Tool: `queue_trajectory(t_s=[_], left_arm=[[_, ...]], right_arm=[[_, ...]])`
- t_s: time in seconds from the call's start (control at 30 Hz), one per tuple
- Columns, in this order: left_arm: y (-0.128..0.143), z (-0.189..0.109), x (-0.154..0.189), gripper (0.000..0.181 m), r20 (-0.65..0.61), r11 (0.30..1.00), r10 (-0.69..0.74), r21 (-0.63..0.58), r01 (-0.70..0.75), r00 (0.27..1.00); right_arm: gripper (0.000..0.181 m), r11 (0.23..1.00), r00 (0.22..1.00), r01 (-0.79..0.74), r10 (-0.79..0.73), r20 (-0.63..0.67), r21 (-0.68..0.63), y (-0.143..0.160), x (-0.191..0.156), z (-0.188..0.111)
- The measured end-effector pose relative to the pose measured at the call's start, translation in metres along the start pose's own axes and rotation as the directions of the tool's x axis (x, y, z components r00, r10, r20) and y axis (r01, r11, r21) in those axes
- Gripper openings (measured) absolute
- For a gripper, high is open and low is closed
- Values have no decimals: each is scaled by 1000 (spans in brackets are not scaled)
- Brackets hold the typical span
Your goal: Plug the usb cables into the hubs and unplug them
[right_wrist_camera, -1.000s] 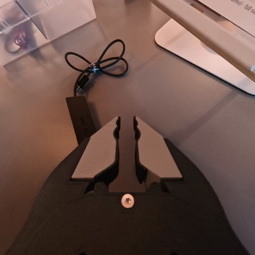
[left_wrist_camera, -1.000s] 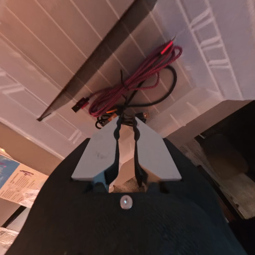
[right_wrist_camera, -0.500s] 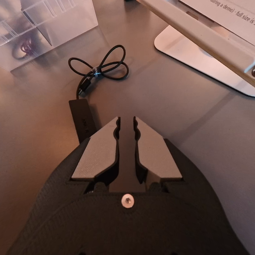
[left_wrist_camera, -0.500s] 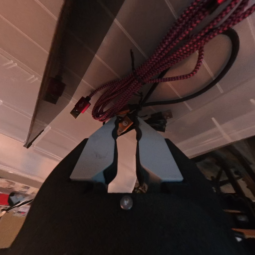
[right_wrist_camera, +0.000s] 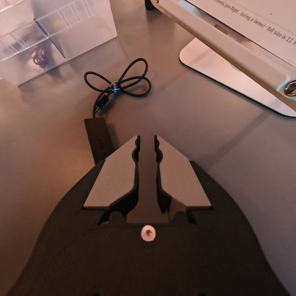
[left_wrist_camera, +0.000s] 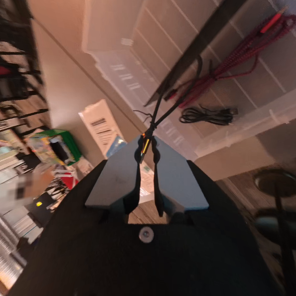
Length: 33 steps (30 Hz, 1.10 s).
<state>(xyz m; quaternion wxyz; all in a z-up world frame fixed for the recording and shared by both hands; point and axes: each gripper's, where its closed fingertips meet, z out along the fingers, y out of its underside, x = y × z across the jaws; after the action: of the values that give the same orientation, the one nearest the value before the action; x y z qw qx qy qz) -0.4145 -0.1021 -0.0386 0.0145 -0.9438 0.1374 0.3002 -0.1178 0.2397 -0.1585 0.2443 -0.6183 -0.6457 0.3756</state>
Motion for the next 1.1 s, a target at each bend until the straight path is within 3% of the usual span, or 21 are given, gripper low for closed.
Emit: queue_trajectory(t_s=[0.13, 0.27, 0.37, 0.47, 0.63, 0.7, 0.77, 0.83, 0.87, 1.03, 1.1], left_arm=[[-18, -49, -28, 5, 158, 990, -67, 130, 46, 985], [-70, -99, -16, 5, 226, 942, -72, 334, -8, 972], [-131, -138, 23, 5, 236, 847, -33, 523, -99, 971], [-195, -159, 95, 5, 183, 722, 101, 663, -198, 978], [-298, -131, 221, 5, 56, 583, 295, 780, -226, 954], [-327, -112, 278, 5, -99, 572, 409, 803, -170, 907], [-338, -86, 319, 6, -174, 601, 498, 775, -194, 849], [-340, -63, 331, 24, -167, 632, 528, 733, -254, 833], [-342, -60, 329, 18, -165, 632, 517, 736, -244, 840], [-342, -84, 296, 44, -315, 592, 499, 805, -52, 807], [-343, -89, 270, 46, -323, 549, 469, 836, 16, 822]], right_arm=[[13, 1000, 1000, -1, 1, -3, 6, -1, 0, -1], [13, 1000, 1000, 0, 0, -11, 20, -3, 2, -3], [13, 999, 1000, -11, 12, -15, 45, -6, 5, -6], [13, 997, 999, -34, 36, -22, 74, -9, 10, -11], [14, 988, 996, -88, 89, -1, 124, -14, 15, -17], [14, 985, 994, -104, 105, 0, 136, -14, 18, -19], [14, 983, 993, -117, 118, -2, 145, -15, 21, -22], [15, 980, 992, -129, 129, 12, 154, -16, 21, -24], [16, 979, 991, -132, 129, 27, 158, -17, 20, -24], [26, 978, 983, -84, 51, 174, 190, -28, -11, -24], [34, 976, 967, -44, -12, 256, 211, -33, -31, -25]])
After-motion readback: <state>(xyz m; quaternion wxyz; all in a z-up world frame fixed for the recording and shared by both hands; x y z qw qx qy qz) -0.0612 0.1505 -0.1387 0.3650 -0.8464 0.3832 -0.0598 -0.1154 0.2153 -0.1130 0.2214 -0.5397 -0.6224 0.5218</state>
